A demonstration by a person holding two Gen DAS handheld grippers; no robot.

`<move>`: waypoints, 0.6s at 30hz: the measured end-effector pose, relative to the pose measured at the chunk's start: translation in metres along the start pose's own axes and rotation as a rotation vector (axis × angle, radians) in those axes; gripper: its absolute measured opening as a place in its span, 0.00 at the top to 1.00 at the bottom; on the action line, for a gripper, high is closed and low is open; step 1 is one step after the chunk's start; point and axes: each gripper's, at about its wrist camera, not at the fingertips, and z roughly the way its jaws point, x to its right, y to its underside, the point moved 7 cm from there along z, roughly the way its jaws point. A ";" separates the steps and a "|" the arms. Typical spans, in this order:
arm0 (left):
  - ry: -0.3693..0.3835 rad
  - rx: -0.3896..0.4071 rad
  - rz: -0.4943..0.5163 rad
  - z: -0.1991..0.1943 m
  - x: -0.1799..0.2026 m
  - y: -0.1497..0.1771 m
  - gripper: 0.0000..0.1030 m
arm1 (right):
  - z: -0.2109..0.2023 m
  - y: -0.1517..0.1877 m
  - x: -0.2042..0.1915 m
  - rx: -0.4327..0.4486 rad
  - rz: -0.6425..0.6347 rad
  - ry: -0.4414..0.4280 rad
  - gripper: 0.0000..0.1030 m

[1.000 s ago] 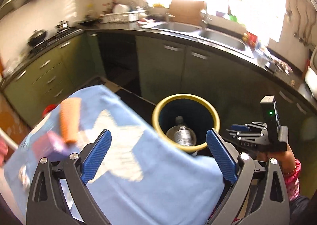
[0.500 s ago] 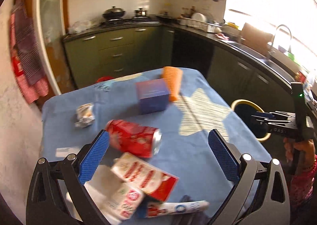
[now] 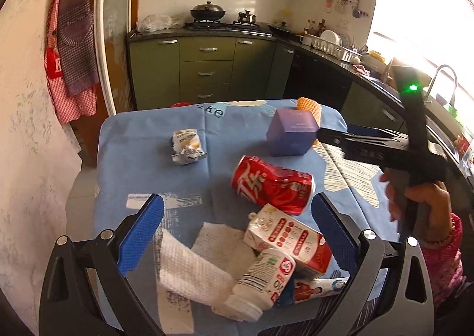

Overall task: Collect trash
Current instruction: 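Grasp the purple cream box with the right tool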

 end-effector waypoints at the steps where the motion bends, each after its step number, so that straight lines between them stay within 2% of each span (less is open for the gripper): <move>1: 0.005 0.000 -0.005 0.001 -0.005 0.001 0.05 | 0.008 -0.003 -0.003 -0.002 -0.001 0.009 0.16; 4: 0.013 0.003 -0.007 0.001 -0.010 0.003 0.05 | 0.030 -0.012 -0.005 -0.019 0.006 0.072 0.16; 12: 0.035 0.004 0.007 0.001 -0.007 0.006 0.05 | 0.073 -0.016 -0.005 -0.086 0.029 0.131 0.16; 18: 0.037 0.001 0.003 0.002 -0.007 0.008 0.05 | 0.088 -0.010 -0.002 -0.111 0.041 0.159 0.19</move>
